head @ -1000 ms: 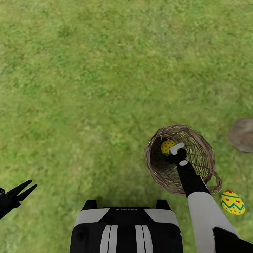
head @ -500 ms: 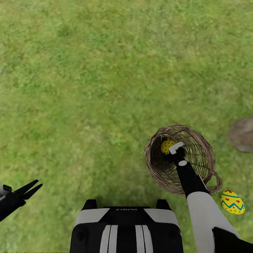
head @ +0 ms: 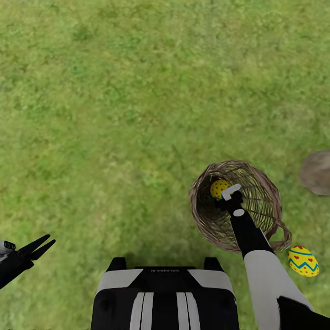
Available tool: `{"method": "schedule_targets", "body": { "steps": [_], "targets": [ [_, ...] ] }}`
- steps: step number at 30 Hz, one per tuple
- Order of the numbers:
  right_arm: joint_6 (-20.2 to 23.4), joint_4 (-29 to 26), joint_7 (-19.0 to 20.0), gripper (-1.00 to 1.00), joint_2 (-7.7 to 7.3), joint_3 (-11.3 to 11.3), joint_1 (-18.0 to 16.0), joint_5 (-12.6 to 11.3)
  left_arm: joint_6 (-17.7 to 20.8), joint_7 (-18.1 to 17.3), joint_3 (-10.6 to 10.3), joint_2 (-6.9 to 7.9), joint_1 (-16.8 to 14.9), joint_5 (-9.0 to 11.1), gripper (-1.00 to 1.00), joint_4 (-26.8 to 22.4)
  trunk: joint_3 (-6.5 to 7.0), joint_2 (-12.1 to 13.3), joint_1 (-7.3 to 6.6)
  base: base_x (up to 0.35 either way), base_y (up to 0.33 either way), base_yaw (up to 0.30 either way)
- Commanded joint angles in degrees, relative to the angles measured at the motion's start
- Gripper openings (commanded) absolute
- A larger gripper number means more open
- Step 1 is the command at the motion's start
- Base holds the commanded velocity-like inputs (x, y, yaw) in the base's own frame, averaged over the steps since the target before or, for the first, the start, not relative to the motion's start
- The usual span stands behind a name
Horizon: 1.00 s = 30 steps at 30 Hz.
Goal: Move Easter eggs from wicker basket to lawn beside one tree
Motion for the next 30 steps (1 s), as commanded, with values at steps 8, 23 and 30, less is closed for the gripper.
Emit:
{"method": "schedule_targets", "body": {
  "steps": [8, 23, 30],
  "targets": [
    [0.0, -0.7, 0.3, 1.0, 0.04, -0.3, 0.0, 0.5, 0.6, -0.3, 0.0, 0.0, 0.0, -0.1, 1.0, 0.1, -0.74, 0.0, 0.0, 0.0, 0.0, 0.0],
    [0.0, -1.0, 0.3, 1.0, 0.14, -0.3, 0.0, 0.5, 0.6, -0.3, -0.1, -0.01, 0.0, -0.2, 1.0, 0.1, -1.77, 0.0, 0.0, 0.0, 0.0, 0.0],
    [0.0, -1.1, 0.2, 1.0, 0.16, -0.3, 0.0, 0.6, 0.6, -0.3, -0.1, 0.0, 0.0, -0.2, 1.0, 0.1, -1.78, 0.0, 0.0, 0.0, 0.0, 0.0]
  ]
}}
